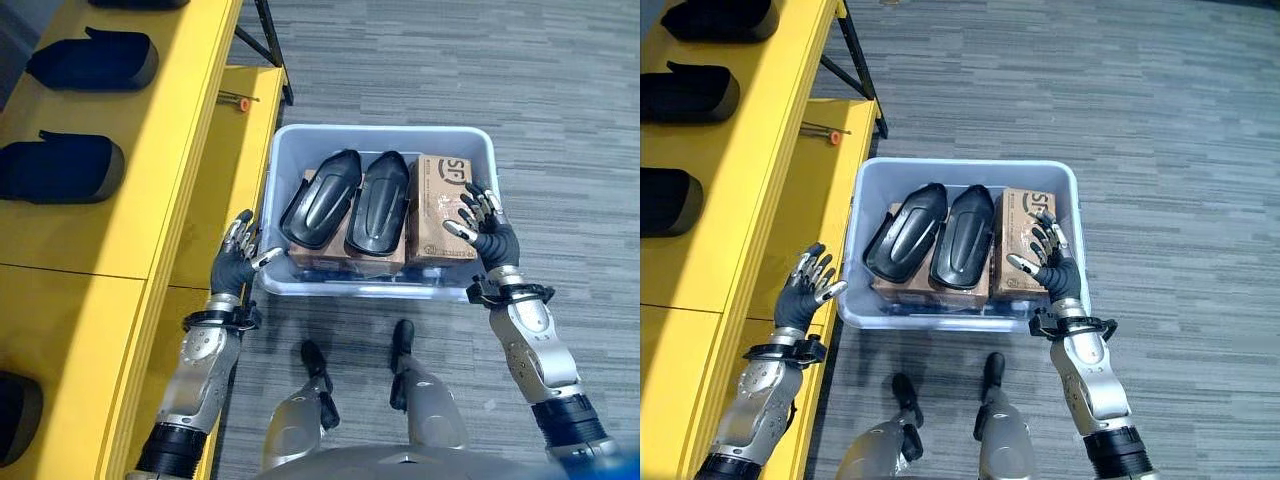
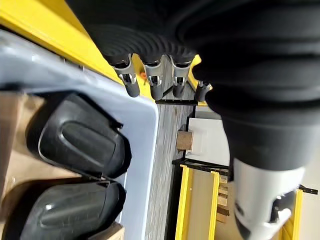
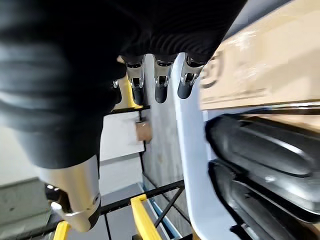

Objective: Move parts from the plastic box to the shelf.

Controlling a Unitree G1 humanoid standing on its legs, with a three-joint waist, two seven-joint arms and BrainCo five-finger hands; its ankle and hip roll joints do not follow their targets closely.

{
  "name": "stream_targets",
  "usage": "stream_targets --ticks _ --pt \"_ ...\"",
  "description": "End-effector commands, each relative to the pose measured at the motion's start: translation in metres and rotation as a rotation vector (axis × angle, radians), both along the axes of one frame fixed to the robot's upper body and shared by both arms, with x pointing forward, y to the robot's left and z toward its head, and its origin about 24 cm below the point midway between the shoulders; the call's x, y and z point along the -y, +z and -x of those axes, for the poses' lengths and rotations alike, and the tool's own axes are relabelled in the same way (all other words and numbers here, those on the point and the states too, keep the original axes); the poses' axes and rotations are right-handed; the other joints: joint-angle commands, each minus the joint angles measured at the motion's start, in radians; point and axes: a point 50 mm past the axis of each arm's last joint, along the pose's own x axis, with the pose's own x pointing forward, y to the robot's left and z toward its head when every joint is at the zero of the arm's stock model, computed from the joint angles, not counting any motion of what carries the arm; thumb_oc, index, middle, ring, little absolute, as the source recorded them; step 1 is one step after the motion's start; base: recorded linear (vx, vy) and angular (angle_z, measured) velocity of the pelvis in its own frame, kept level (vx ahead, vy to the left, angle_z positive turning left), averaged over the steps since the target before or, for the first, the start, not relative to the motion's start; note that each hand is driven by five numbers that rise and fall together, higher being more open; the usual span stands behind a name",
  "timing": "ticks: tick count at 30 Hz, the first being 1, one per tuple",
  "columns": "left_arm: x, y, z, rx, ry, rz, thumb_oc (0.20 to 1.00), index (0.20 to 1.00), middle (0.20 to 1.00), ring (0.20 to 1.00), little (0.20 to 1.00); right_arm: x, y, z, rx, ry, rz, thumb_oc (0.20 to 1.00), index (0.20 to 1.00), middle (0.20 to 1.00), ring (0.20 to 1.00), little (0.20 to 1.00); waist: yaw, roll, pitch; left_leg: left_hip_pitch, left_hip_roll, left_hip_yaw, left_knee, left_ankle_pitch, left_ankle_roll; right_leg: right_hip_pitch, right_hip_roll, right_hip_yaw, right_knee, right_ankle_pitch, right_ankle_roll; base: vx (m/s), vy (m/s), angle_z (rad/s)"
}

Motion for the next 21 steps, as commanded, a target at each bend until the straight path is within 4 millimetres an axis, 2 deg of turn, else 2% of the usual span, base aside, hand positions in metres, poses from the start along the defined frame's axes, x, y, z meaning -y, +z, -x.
stream_targets --ticks 1,7,12,21 --pt "-0.009 0.023 -0.001 0.113 0.052 0.002 1.0 1.0 1.0 1.0 1.0 -0.012 0.031 -0.007 0.14 0.023 -0.081 1.0 1.0 1.0 1.0 1.0 0.008 -0.03 0.02 -0.036 0.049 -0.051 0.061 0.01 -0.079 0.011 -0.075 0.054 0.055 -0.044 0.119 -0.06 -0.088 -0.07" --pt "0.004 0.032 -0.012 0.152 0.063 0.036 1.0 1.0 1.0 1.0 1.0 -0.036 0.043 -0.015 0.173 0.084 -0.117 1.0 1.0 1.0 1.0 1.0 0.004 -0.023 0.061 -0.073 0.069 -0.021 0.035 0.038 -0.096 -0.05 -0.051 0.074 0.037 -0.026 0.122 -0.04 -0.072 -0.15" --pt "0.015 0.038 -0.021 0.168 0.079 0.053 1.0 1.0 1.0 1.0 1.0 -0.066 0.055 -0.021 0.203 0.171 -0.132 1.0 1.0 1.0 1.0 1.0 0.001 -0.015 0.11 -0.1 0.082 -0.003 0.027 0.051 -0.107 -0.099 -0.037 0.092 0.046 -0.022 0.116 -0.01 -0.065 -0.18" --pt "0.02 0.042 -0.025 0.18 0.096 0.062 1.0 1.0 1.0 1.0 1.0 -0.079 0.064 -0.03 0.219 0.186 -0.12 1.0 1.0 1.0 1.0 1.0 0.006 -0.003 0.146 -0.114 0.085 0.002 0.017 0.058 -0.112 -0.125 -0.033 0.095 0.051 -0.023 0.11 0.0 -0.007 -0.04"
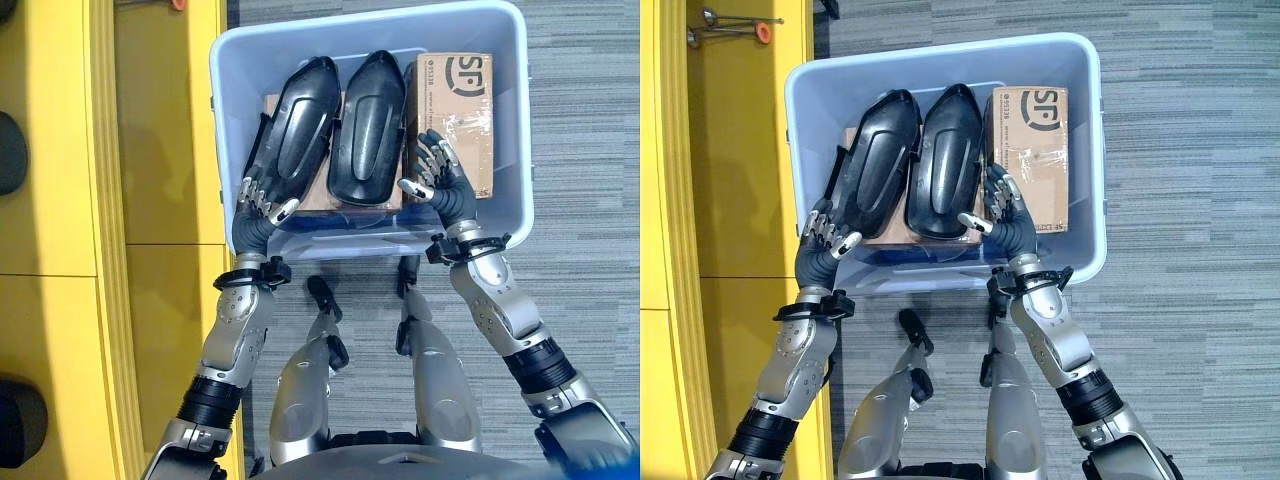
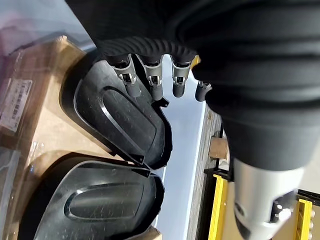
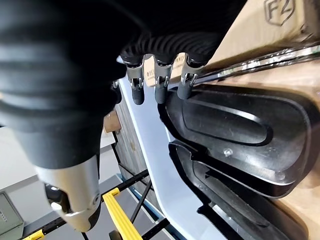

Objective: Move parts from the plastic box to the shelf.

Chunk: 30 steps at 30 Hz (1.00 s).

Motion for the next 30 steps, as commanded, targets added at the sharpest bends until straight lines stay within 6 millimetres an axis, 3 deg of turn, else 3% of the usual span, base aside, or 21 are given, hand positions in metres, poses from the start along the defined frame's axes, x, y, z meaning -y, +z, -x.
stream_targets --ticks 1,10,15,24,30 --pt "-0.007 0.008 0.005 0.067 0.039 -0.033 1.0 1.0 1.0 1.0 1.0 -0.013 0.01 0.005 0.057 0.027 -0.09 1.0 1.0 1.0 1.0 1.0 0.0 -0.024 -0.027 -0.016 0.07 -0.071 0.052 0.028 -0.104 0.007 -0.073 0.035 0.108 -0.088 0.142 0.0 0.0 0.0" --pt "-0.002 0.012 0.002 0.079 0.041 -0.03 1.0 1.0 1.0 1.0 1.0 -0.017 0.002 -0.002 0.01 0.009 -0.081 1.0 1.0 1.0 1.0 1.0 0.004 -0.014 -0.008 -0.022 0.065 -0.07 0.048 0.027 -0.104 -0.003 -0.073 0.04 0.109 -0.091 0.139 0.0 0.0 0.0" --pt "0.001 0.016 0.0 0.101 0.04 -0.025 1.0 1.0 1.0 1.0 1.0 -0.013 -0.002 -0.012 -0.02 -0.061 -0.07 1.0 1.0 1.0 1.0 1.0 0.006 0.007 0.006 -0.031 0.058 -0.075 0.042 0.03 -0.102 -0.015 -0.077 0.039 0.113 -0.094 0.138 0.0 0.0 0.0" --pt "0.008 0.023 0.0 0.132 0.012 0.001 1.0 1.0 1.0 1.0 1.0 -0.002 0.001 -0.034 -0.051 -0.179 -0.067 1.0 1.0 1.0 1.0 1.0 0.017 0.035 0.02 -0.035 0.053 -0.068 0.03 0.033 -0.1 -0.037 -0.078 0.049 0.115 -0.093 0.137 0.0 0.007 -0.01" --pt "0.01 0.027 -0.001 0.151 -0.001 0.011 1.0 1.0 1.0 1.0 1.0 0.005 0.014 -0.051 -0.047 -0.242 -0.071 1.0 1.0 1.0 1.0 1.0 0.026 0.046 0.025 -0.041 0.053 -0.069 0.026 0.035 -0.102 -0.047 -0.078 0.047 0.116 -0.095 0.137 0.0 0.0 0.0"
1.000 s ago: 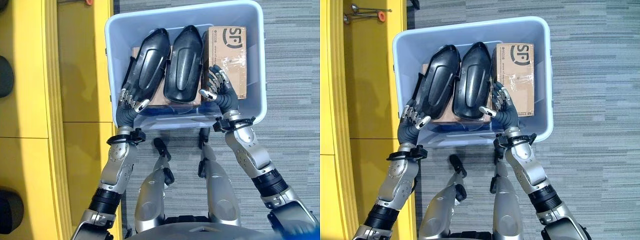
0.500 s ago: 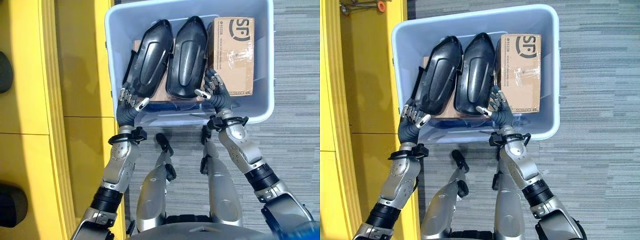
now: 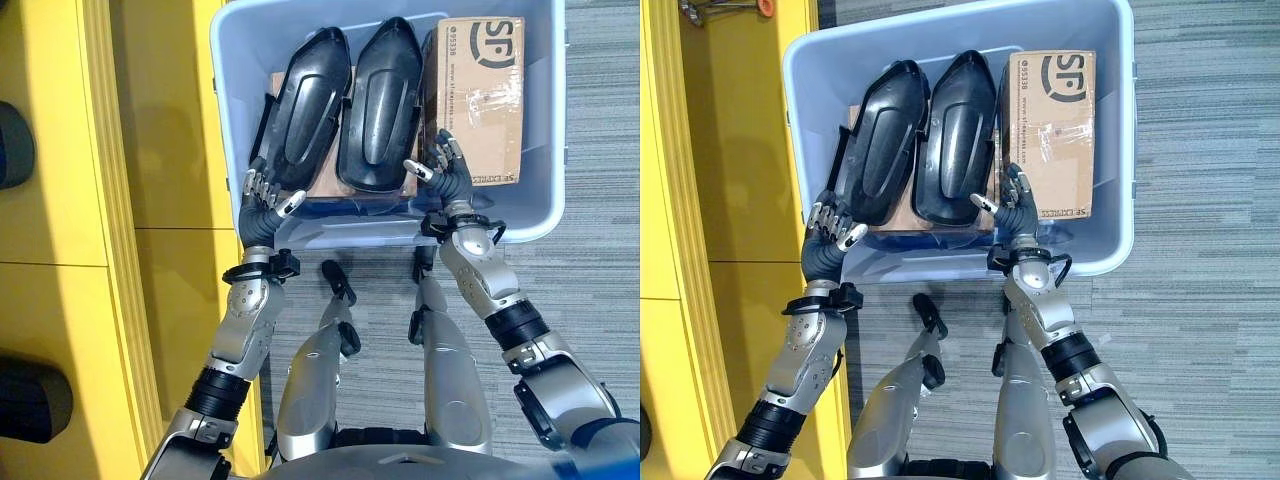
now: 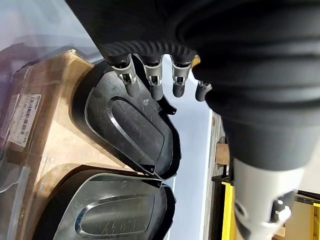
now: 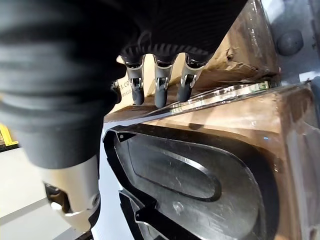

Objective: Move parts from the plastic box to the shelf.

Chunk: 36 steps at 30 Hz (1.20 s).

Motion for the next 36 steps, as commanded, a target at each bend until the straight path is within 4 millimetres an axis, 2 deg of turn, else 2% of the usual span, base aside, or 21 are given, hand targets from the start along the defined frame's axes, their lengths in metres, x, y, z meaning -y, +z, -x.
stream_targets --ticks 1,8,15,36 --pt "-0.001 0.018 0.004 0.113 -0.012 0.003 1.0 1.0 1.0 1.0 1.0 -0.01 0.025 -0.004 0.097 -0.001 -0.067 1.0 1.0 1.0 1.0 1.0 0.004 -0.015 -0.016 -0.011 0.061 -0.073 0.026 0.03 -0.106 -0.012 -0.071 0.042 0.117 -0.105 0.149 0.0 0.0 0.0" --pt "0.001 0.022 0.002 0.131 -0.025 0.007 1.0 1.0 1.0 1.0 1.0 -0.005 0.035 -0.018 0.093 -0.048 -0.033 1.0 1.0 1.0 1.0 1.0 0.015 -0.008 -0.009 -0.024 0.059 -0.082 0.023 0.034 -0.106 -0.025 -0.071 0.037 0.122 -0.108 0.147 0.0 0.0 0.0" --pt "0.003 0.029 0.0 0.16 -0.035 0.012 1.0 1.0 1.0 1.0 1.0 0.003 0.036 -0.033 0.042 -0.11 0.017 1.0 1.0 1.0 1.0 1.0 0.029 -0.001 -0.007 -0.042 0.051 -0.096 0.016 0.036 -0.105 -0.042 -0.072 0.03 0.128 -0.112 0.146 0.01 0.007 0.03" --pt "0.005 0.037 -0.005 0.19 -0.034 0.001 1.0 1.0 1.0 1.0 1.0 0.012 0.04 -0.039 0.038 -0.179 0.162 1.0 1.0 1.0 1.0 1.0 0.043 -0.013 -0.007 -0.065 0.03 -0.126 0.013 0.031 -0.096 -0.041 -0.085 0.01 0.119 -0.107 0.15 0.01 0.01 0.05"
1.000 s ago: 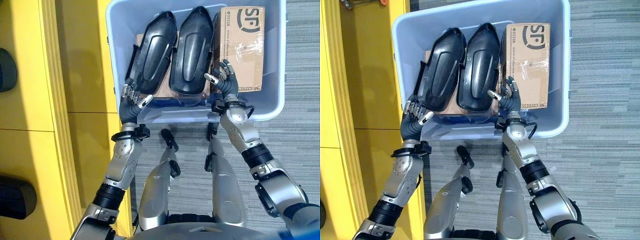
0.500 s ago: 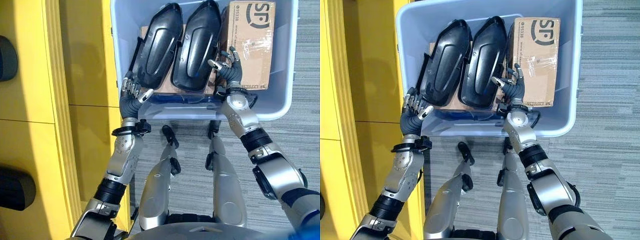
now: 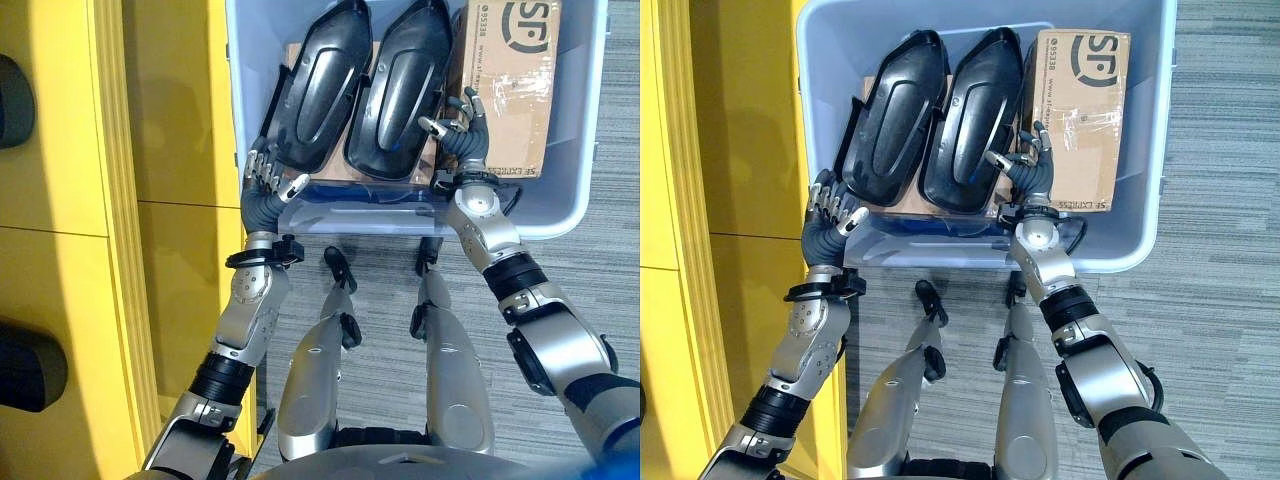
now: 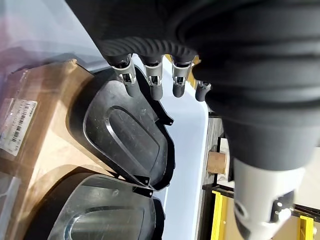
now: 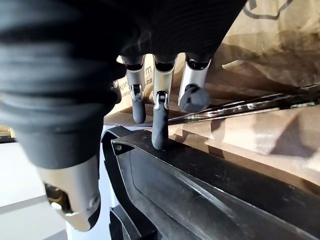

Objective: Move parts from the plastic box to the shelf.

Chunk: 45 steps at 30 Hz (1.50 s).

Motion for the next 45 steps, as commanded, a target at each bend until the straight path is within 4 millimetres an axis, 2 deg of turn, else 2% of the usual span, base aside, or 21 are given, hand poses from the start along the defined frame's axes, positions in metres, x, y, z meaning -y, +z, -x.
stream_targets --ticks 1,11,12,14,18,19,25,36,45 --pt "-0.002 0.018 0.004 0.11 -0.011 -0.013 1.0 1.0 1.0 1.0 1.0 0.0 0.0 -0.008 -0.038 -0.034 0.066 1.0 1.0 1.0 1.0 1.0 0.015 -0.015 -0.008 0.01 0.038 -0.075 0.03 -0.014 -0.106 0.013 -0.076 0.049 0.117 -0.127 0.159 0.01 0.022 0.05" --pt "-0.002 0.019 0.003 0.113 -0.004 -0.011 1.0 1.0 1.0 1.0 1.0 0.001 -0.005 -0.01 -0.065 -0.045 0.109 1.0 1.0 1.0 1.0 1.0 0.023 -0.025 -0.012 0.014 0.029 -0.087 0.024 -0.013 -0.102 0.03 -0.079 0.04 0.105 -0.12 0.161 -0.01 0.008 0.04" --pt "-0.001 0.02 0.004 0.119 -0.009 -0.007 1.0 1.0 1.0 1.0 1.0 0.0 -0.005 -0.011 -0.071 -0.041 0.115 1.0 1.0 1.0 1.0 1.0 0.024 -0.028 -0.007 0.002 0.03 -0.076 0.029 0.006 -0.092 0.022 -0.08 0.034 0.104 -0.1 0.152 -0.08 0.001 0.04" --pt "-0.001 0.021 0.003 0.122 -0.011 -0.006 1.0 1.0 1.0 1.0 1.0 0.0 -0.007 -0.012 -0.086 -0.045 0.121 1.0 1.0 1.0 1.0 1.0 0.027 -0.029 -0.008 0.004 0.028 -0.078 0.026 0.007 -0.091 0.025 -0.081 0.031 0.1 -0.098 0.152 -0.04 0.017 0.04" --pt "-0.001 0.022 0.003 0.125 -0.011 -0.007 1.0 1.0 1.0 1.0 1.0 0.002 -0.01 -0.014 -0.107 -0.057 0.116 1.0 1.0 1.0 1.0 1.0 0.032 -0.028 -0.015 0.013 0.023 -0.094 0.018 -0.01 -0.1 0.037 -0.083 0.035 0.095 -0.112 0.162 0.04 0.022 0.02" --pt "-0.001 0.022 0.003 0.126 -0.012 -0.007 1.0 1.0 1.0 1.0 1.0 0.003 -0.011 -0.014 -0.115 -0.06 0.114 1.0 1.0 1.0 1.0 1.0 0.031 -0.029 -0.01 0.001 0.025 -0.083 0.023 0.008 -0.091 0.026 -0.084 0.029 0.095 -0.094 0.152 -0.08 0.006 0.02" --pt "-0.001 0.023 0.003 0.128 -0.012 -0.005 1.0 1.0 1.0 1.0 1.0 0.004 -0.016 -0.018 -0.159 -0.07 0.104 1.0 1.0 1.0 1.0 1.0 0.039 -0.025 -0.011 0.001 0.021 -0.084 0.017 0.01 -0.09 0.025 -0.085 0.025 0.093 -0.091 0.154 -0.01 0.0 0.0" --pt "0.001 0.024 0.002 0.132 -0.022 -0.011 1.0 1.0 1.0 1.0 1.0 0.013 -0.042 -0.02 -0.298 -0.116 0.12 1.0 1.0 1.0 1.0 1.0 0.05 -0.022 -0.016 0.005 0.016 -0.093 0.014 0.008 -0.087 0.035 -0.089 0.021 0.086 -0.089 0.155 0.0 0.006 0.0" --pt "0.005 0.024 0.0 0.127 -0.035 -0.015 1.0 1.0 1.0 1.0 1.0 0.007 -0.055 -0.019 -0.362 -0.106 0.127 1.0 1.0 1.0 1.0 1.0 0.057 -0.022 -0.022 0.007 0.012 -0.1 0.013 0.007 -0.085 0.042 -0.091 0.015 0.084 -0.09 0.155 0.0 0.01 0.03"
